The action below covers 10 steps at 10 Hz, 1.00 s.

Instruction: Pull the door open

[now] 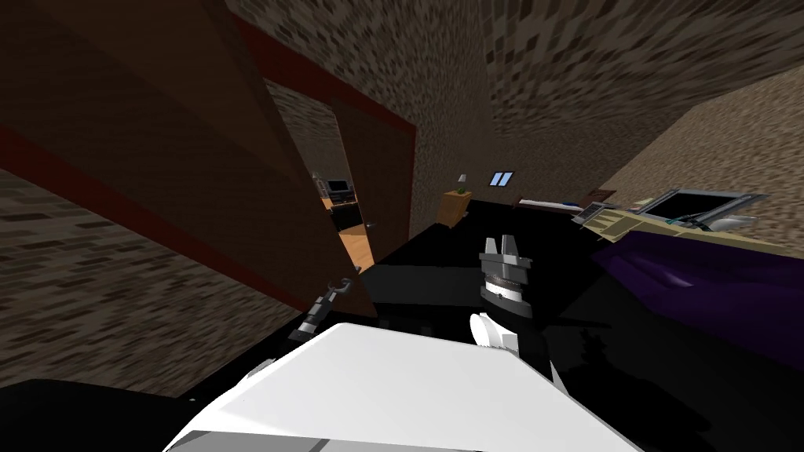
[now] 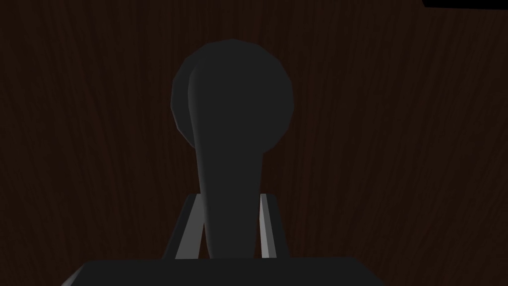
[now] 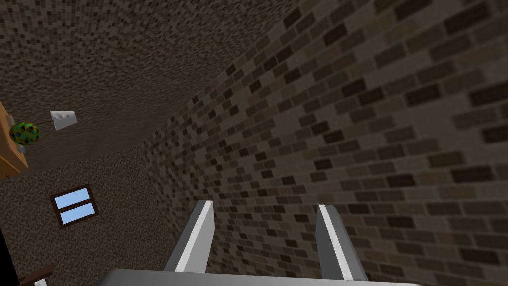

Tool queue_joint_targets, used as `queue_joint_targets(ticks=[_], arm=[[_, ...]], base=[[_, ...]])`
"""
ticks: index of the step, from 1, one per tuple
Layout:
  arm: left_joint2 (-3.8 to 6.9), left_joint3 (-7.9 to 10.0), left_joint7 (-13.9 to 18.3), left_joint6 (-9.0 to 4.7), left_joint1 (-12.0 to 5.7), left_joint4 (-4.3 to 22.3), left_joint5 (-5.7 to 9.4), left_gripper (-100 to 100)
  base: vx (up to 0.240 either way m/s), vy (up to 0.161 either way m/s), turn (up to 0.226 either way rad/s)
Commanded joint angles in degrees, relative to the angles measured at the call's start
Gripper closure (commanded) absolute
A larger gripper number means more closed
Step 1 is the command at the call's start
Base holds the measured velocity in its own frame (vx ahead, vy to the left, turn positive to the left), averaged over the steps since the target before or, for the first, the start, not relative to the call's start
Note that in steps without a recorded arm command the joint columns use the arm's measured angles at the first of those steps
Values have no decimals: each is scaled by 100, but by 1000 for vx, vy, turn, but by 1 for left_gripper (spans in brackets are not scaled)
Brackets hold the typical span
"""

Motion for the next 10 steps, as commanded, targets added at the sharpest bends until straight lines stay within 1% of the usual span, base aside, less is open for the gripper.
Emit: queue_joint_targets(ticks=[1,3,4,5,7,8,9,10], arm=[[-21,-155,45,-45,-170,155,-23,100],[10,-276,89,-76,-385,348,-9,100],[20,-315,104,-86,-456,411,-5,100],[20,-315,104,-86,-456,411,-5,100],[20,-315,104,-86,-456,411,-5,100],[32,-365,122,-99,-544,489,1,100],[50,-313,112,-94,-539,557,18,100],[8,-266,78,-5,-630,570,10,100]], base=[[-255,44,-91],[-234,53,-75],[-195,56,-73],[-105,29,-14],[-7,-4,18],[-52,12,-23],[-34,18,-11],[-116,32,-129]])
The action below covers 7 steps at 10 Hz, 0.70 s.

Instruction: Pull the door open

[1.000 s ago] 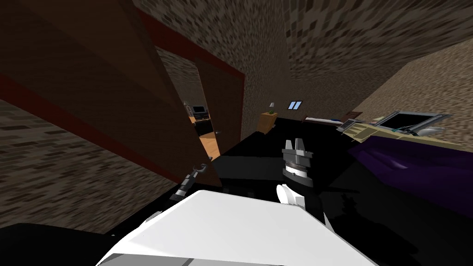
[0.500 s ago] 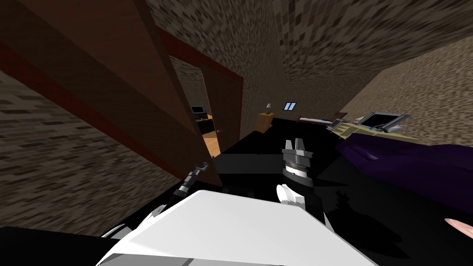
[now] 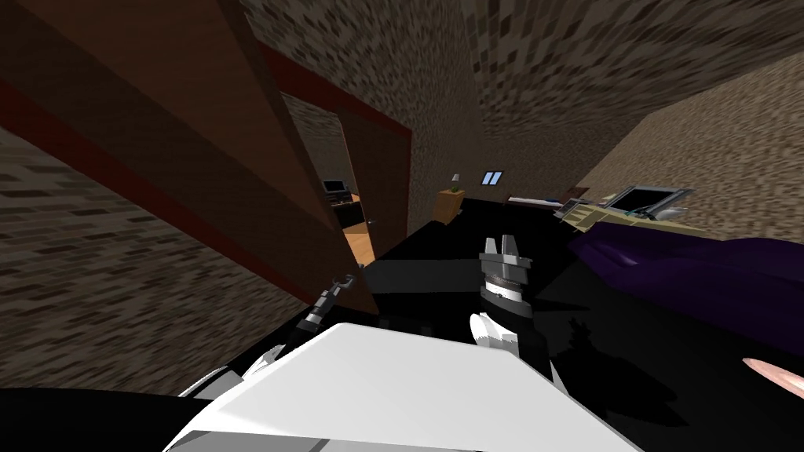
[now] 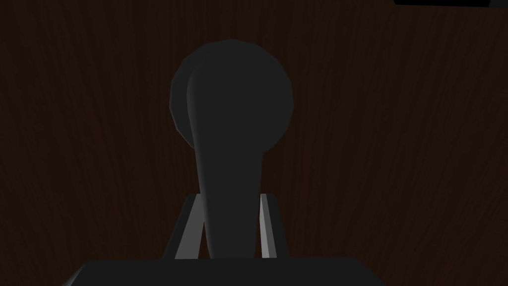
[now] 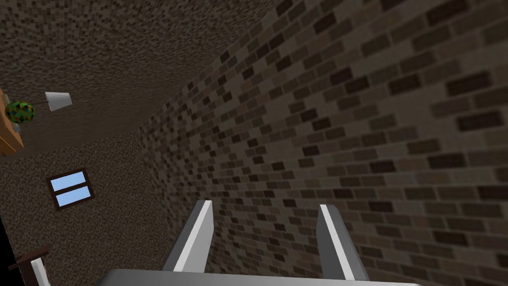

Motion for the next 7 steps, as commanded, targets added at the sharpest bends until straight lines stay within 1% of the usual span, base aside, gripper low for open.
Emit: queue_joint_targets(ticks=[1,4,5,7], arm=[[-49,30,-40,135,-51,-71,-21,100],[-144,121,-121,355,-199,-109,-45,100],[-181,158,-153,442,-257,-124,-54,100],[-261,235,-220,627,-382,-156,-73,100]], base=[[-194,72,-197],[-195,56,-143],[-226,48,-160],[-215,83,-173]])
